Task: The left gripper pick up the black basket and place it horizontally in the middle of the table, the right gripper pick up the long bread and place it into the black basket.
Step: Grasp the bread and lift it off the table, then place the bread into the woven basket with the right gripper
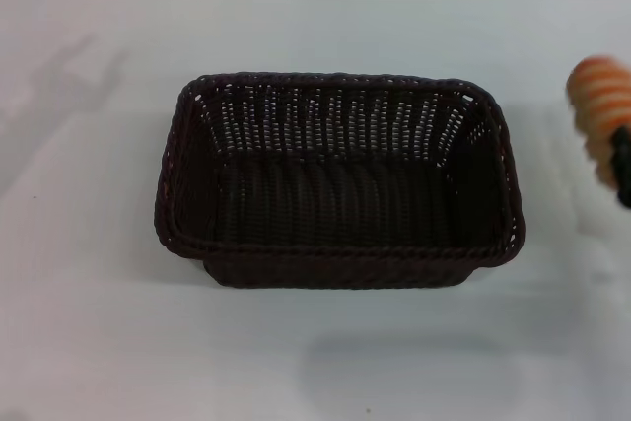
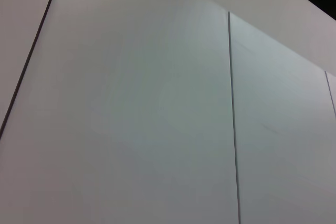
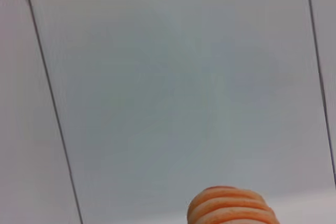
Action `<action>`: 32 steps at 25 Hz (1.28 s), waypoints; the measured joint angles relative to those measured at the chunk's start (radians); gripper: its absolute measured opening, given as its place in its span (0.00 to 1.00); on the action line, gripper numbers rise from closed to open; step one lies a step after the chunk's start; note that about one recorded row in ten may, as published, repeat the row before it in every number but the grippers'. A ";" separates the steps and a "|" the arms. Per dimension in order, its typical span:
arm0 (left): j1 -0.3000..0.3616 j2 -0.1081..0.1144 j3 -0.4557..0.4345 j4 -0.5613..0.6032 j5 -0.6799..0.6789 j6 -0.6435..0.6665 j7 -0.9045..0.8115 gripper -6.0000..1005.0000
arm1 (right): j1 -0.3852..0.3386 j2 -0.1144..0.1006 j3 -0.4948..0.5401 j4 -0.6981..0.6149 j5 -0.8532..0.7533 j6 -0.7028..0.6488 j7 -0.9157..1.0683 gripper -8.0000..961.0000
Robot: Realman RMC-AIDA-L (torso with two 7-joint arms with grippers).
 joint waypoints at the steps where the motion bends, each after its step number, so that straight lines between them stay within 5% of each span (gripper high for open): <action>1: 0.000 0.000 0.000 0.000 0.000 0.000 0.000 0.55 | -0.007 -0.001 0.002 0.015 -0.007 -0.018 -0.001 0.43; 11: -0.017 0.003 -0.014 0.002 0.000 0.008 0.000 0.55 | -0.067 -0.017 -0.145 0.225 -0.058 -0.144 -0.084 0.34; 18: -0.025 0.003 -0.021 0.006 0.000 0.008 0.001 0.55 | 0.017 -0.022 -0.287 0.231 -0.059 -0.131 -0.149 0.29; 24: -0.026 0.002 -0.021 0.004 0.000 0.008 0.001 0.55 | 0.097 -0.041 -0.348 0.201 -0.060 -0.057 -0.145 0.30; 32: -0.021 -0.002 -0.023 0.002 0.000 0.007 0.000 0.55 | 0.096 -0.046 -0.353 0.197 -0.059 -0.057 -0.138 0.42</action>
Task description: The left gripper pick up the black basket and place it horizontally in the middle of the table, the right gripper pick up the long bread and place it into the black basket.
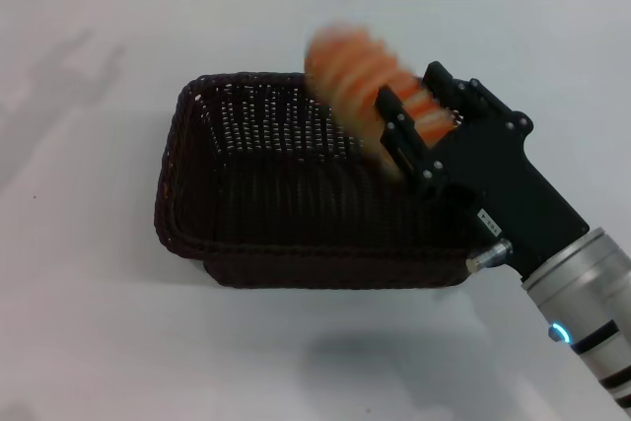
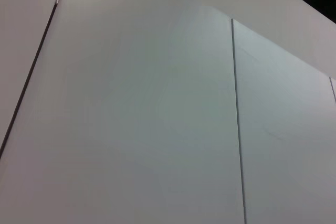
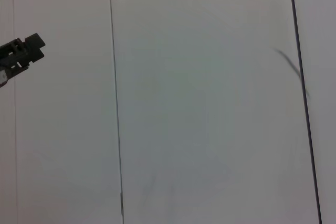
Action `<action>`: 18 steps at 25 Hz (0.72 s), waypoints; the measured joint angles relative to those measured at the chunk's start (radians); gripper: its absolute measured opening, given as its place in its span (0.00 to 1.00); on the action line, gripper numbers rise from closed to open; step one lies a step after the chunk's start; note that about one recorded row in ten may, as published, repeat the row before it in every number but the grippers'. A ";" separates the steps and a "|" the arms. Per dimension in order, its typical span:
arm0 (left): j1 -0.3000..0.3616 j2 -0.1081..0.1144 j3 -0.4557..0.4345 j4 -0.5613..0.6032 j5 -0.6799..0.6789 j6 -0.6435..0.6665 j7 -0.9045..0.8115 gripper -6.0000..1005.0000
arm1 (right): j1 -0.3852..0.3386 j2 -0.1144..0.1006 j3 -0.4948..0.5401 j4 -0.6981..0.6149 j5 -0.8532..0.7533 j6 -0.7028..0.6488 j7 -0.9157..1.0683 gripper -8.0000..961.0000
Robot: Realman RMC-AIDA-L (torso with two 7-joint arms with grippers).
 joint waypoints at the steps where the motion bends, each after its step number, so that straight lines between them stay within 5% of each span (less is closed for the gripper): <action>1: 0.000 0.000 0.000 0.000 0.000 0.000 0.000 0.55 | -0.001 0.000 -0.001 0.000 0.000 -0.002 0.000 0.44; 9: 0.002 -0.004 0.000 0.004 -0.001 -0.003 0.000 0.55 | -0.038 -0.001 0.038 0.005 0.001 -0.041 -0.027 0.52; 18: 0.020 -0.017 -0.022 0.078 -0.003 -0.003 0.034 0.55 | -0.115 0.056 0.370 -0.109 0.022 -0.333 -0.041 0.52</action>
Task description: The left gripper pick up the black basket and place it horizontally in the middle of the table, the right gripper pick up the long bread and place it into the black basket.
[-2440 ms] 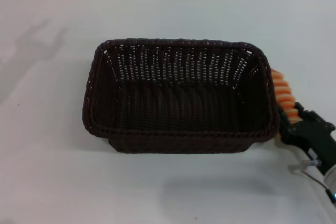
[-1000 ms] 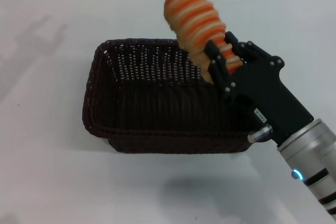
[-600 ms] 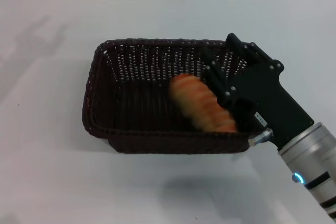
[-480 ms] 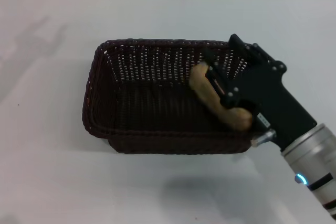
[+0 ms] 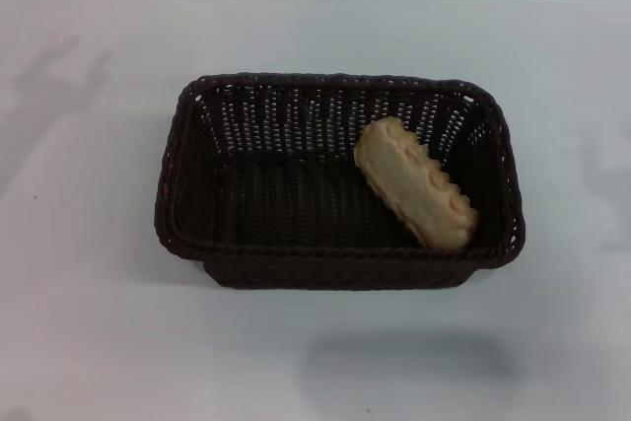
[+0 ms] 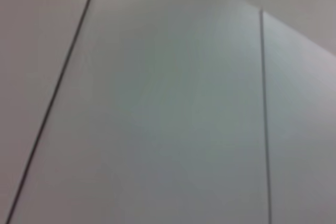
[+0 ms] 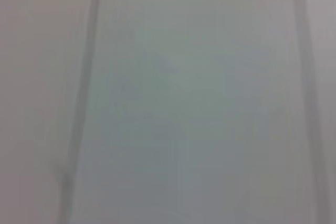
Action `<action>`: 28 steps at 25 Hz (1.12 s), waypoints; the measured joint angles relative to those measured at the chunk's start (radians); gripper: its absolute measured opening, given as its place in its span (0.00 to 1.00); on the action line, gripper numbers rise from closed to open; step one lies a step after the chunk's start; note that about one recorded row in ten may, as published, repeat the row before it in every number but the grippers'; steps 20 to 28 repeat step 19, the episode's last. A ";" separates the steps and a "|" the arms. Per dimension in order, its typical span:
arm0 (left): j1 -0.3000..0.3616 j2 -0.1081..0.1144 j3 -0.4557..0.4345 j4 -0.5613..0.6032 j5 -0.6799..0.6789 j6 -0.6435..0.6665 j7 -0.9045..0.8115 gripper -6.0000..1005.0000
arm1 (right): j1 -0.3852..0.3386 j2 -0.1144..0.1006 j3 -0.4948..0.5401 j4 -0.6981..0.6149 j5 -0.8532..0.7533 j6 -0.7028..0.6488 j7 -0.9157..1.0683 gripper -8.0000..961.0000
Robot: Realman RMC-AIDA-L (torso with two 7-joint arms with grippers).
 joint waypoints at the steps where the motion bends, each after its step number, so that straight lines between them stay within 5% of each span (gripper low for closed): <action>1: 0.001 0.000 -0.003 0.019 0.000 -0.001 0.018 0.55 | 0.005 0.000 0.021 -0.032 0.022 -0.050 0.000 0.52; 4: 0.004 -0.002 -0.011 0.068 0.000 -0.004 0.086 0.55 | 0.036 -0.004 0.085 -0.157 0.131 -0.217 0.000 0.52; 9: 0.005 -0.006 -0.031 0.180 0.000 -0.004 0.220 0.55 | 0.069 -0.002 0.158 -0.274 0.187 -0.307 -0.002 0.52; 18: 0.020 -0.003 -0.140 0.333 0.011 0.048 0.362 0.55 | 0.138 0.000 0.278 -0.422 0.193 -0.311 -0.003 0.52; 28: 0.026 -0.002 -0.139 0.332 0.013 0.077 0.368 0.55 | 0.148 0.001 0.290 -0.439 0.194 -0.311 -0.003 0.52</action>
